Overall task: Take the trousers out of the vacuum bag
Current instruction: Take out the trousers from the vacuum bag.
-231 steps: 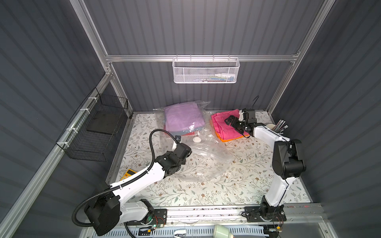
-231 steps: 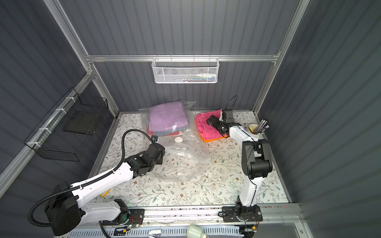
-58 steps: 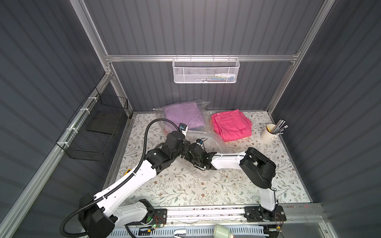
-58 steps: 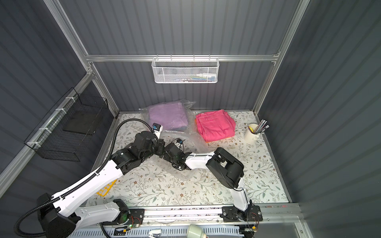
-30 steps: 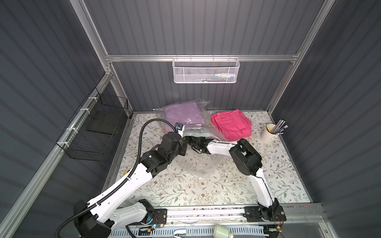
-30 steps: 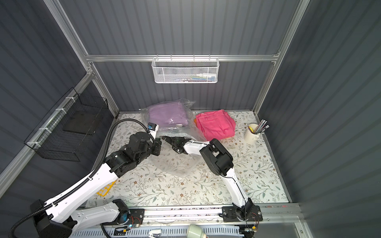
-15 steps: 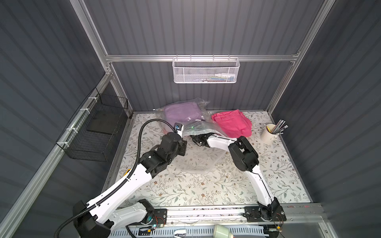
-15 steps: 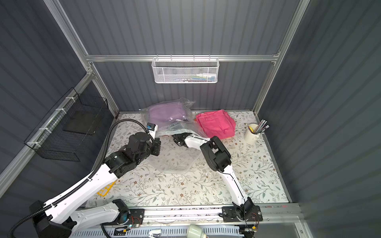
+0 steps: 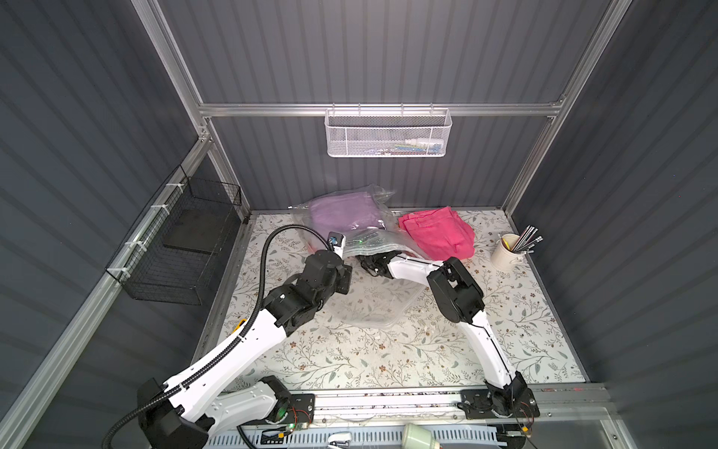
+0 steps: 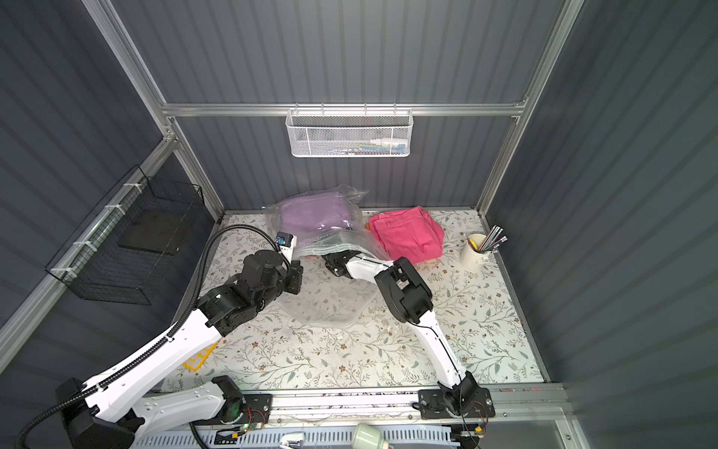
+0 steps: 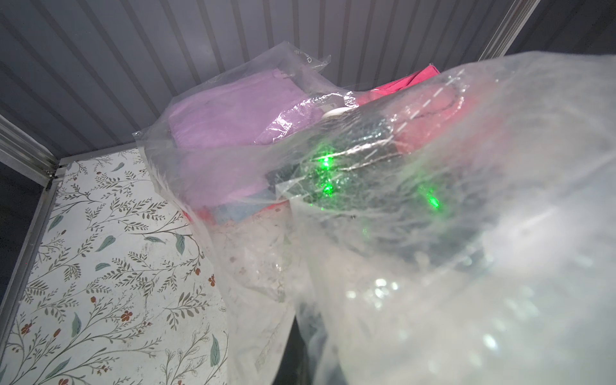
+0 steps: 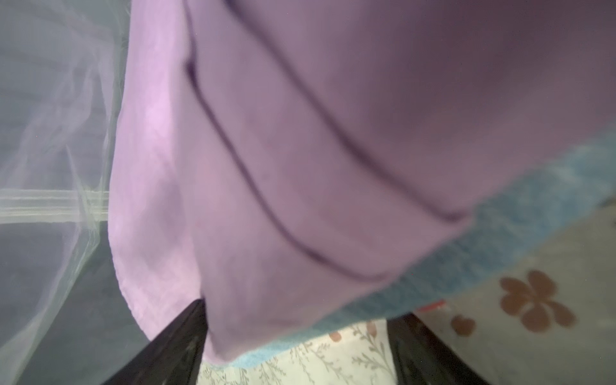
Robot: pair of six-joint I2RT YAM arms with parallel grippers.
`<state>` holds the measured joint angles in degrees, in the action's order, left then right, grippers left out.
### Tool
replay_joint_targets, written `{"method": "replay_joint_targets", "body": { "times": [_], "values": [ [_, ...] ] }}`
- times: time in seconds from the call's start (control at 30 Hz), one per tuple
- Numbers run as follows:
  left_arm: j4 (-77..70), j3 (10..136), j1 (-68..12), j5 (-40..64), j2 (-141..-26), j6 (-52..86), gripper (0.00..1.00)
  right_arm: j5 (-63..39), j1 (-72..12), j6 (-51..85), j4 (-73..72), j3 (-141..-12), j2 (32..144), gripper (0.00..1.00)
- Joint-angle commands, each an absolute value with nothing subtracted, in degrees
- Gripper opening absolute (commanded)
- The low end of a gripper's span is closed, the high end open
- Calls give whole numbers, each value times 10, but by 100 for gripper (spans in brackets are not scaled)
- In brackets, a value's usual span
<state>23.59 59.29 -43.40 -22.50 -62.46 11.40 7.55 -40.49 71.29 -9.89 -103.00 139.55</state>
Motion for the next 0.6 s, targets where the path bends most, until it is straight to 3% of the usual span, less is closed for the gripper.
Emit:
{"method": "replay_joint_targets", "body": {
  "times": [0.0,0.07,0.33,0.57],
  "values": [
    [244,590,-430,-235,-610,123,0,79,-398,716,-68,-1053,1427,84],
    [246,590,-430,-238,-608,124,0,81,-395,717,-61,-1061,1432,81],
    [238,570,-430,-255,-614,130,0,81,-387,675,-63,-1068,1404,40],
    [226,550,-431,-272,-640,139,0,98,-394,614,-112,-992,1298,34]
  ]
}}
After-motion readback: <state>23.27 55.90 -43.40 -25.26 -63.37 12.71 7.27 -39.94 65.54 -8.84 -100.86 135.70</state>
